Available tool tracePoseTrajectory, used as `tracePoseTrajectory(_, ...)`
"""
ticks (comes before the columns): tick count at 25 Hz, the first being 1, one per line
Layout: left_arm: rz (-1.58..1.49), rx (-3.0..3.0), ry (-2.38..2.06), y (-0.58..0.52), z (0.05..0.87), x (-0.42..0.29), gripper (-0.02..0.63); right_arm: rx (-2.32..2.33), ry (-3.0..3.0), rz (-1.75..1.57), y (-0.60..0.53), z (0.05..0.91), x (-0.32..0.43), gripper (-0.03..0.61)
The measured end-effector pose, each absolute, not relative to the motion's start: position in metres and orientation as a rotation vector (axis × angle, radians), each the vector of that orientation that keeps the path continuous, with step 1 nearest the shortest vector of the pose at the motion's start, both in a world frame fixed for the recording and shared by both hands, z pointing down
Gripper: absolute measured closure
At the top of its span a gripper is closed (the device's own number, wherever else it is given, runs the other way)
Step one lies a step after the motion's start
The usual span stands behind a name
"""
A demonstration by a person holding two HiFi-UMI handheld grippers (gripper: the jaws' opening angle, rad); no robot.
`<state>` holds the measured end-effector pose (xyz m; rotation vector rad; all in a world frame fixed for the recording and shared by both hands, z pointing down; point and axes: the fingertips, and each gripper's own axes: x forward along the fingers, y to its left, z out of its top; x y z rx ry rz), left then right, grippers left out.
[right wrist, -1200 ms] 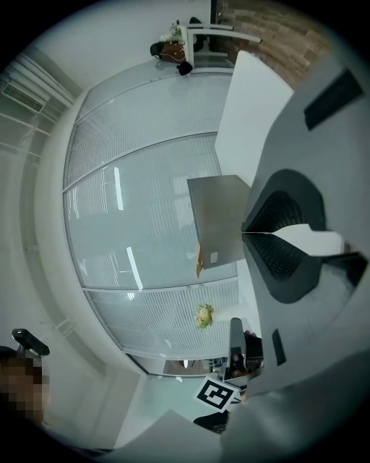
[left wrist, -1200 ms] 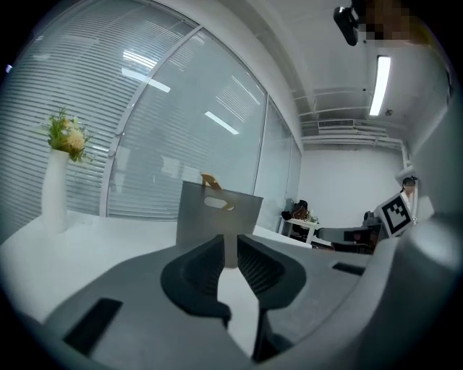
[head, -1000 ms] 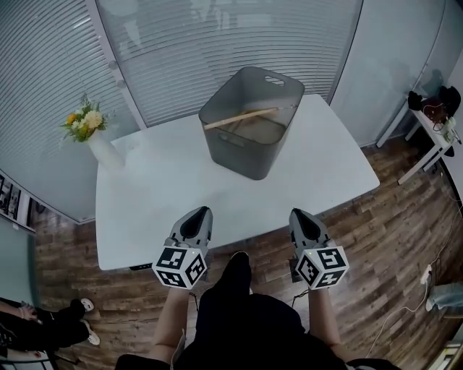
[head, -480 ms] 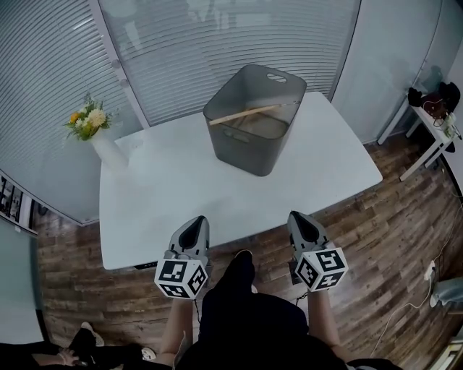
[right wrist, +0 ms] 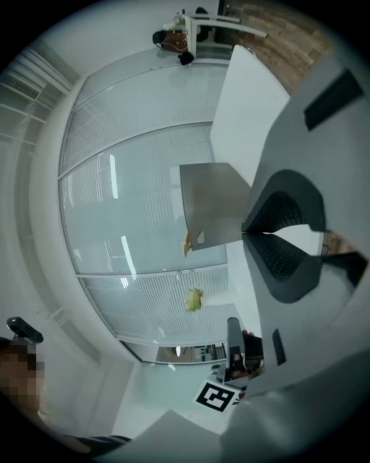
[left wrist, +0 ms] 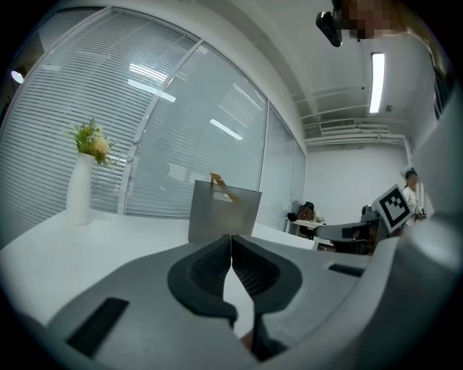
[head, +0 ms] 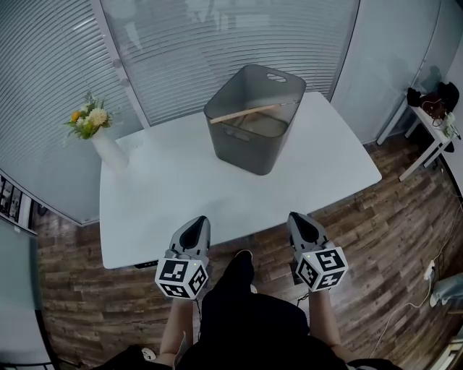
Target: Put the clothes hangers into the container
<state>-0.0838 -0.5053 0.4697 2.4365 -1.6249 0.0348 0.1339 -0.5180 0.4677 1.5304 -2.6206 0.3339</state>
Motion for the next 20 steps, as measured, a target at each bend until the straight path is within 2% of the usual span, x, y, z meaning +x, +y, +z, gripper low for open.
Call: tracePoseTrajectory(20,0.088,2.457,-1.586,-0.5027,0.4739,-0.075,0.6,1.504,-2.67,0.415,-0.5173,0.4644,0.1303,0.551)
